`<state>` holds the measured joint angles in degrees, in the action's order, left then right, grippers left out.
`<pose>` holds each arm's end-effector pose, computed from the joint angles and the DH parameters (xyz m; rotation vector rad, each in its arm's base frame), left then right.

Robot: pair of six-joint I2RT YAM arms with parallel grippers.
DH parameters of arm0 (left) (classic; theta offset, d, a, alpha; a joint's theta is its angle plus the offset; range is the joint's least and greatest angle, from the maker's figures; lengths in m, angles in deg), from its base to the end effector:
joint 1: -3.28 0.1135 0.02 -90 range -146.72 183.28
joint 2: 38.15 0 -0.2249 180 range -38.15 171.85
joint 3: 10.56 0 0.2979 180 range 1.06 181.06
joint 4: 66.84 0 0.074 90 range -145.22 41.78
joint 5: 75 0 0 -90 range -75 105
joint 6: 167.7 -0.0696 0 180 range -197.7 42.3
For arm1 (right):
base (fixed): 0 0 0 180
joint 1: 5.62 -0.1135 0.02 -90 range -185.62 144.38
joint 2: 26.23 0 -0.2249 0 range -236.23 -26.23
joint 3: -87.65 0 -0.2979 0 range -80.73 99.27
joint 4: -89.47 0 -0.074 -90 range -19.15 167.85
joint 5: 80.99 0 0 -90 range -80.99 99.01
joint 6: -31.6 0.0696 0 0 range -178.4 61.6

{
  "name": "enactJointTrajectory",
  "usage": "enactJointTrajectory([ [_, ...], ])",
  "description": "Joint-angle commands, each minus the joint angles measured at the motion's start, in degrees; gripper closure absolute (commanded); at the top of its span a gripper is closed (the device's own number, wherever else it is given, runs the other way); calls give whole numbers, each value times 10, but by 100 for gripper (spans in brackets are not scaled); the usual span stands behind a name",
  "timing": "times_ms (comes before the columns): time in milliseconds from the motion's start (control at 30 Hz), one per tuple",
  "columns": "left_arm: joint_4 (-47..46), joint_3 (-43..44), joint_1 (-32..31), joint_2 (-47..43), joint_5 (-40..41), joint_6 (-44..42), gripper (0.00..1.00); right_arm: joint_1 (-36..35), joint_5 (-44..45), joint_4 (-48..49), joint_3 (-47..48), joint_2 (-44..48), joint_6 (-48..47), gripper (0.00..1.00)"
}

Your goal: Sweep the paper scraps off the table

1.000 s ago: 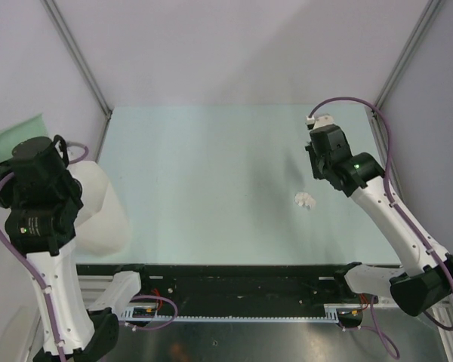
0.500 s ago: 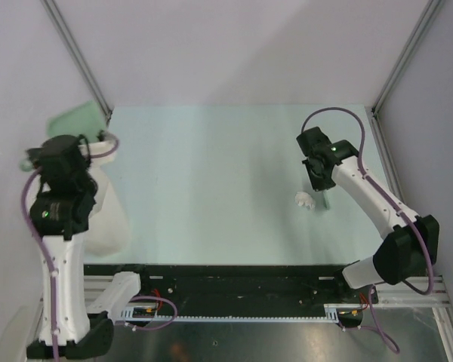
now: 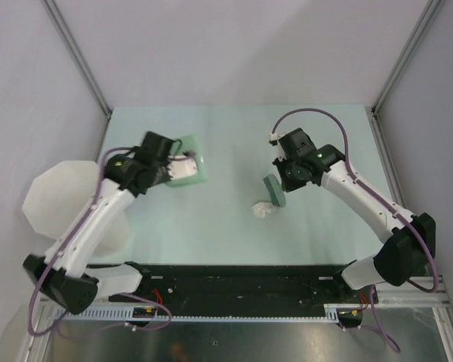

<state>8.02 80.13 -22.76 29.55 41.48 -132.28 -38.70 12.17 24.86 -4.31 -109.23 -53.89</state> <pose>0.2769 -0.1008 0.3307 1.4616 2.0369 0.7826 0.3054 0.1944 0.2392 -0.6267 2.5408 0.1610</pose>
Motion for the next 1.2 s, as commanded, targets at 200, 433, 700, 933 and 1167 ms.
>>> enactJointTrajectory([
  [200,73,-131,-125,179,-235,141,100,5,187,-89,78,35,46,100],
  [433,71,-89,-161,299,-251,161,100,-16,218,-166,88,-15,82,100],
  [700,51,-50,-164,379,-245,197,100,-79,64,-82,80,-51,61,100],
  [933,14,-64,-164,393,-215,211,100,-117,-190,68,78,-24,43,100],
  [1167,-8,-72,-155,368,-296,199,100,-73,-60,72,67,64,62,100],
])
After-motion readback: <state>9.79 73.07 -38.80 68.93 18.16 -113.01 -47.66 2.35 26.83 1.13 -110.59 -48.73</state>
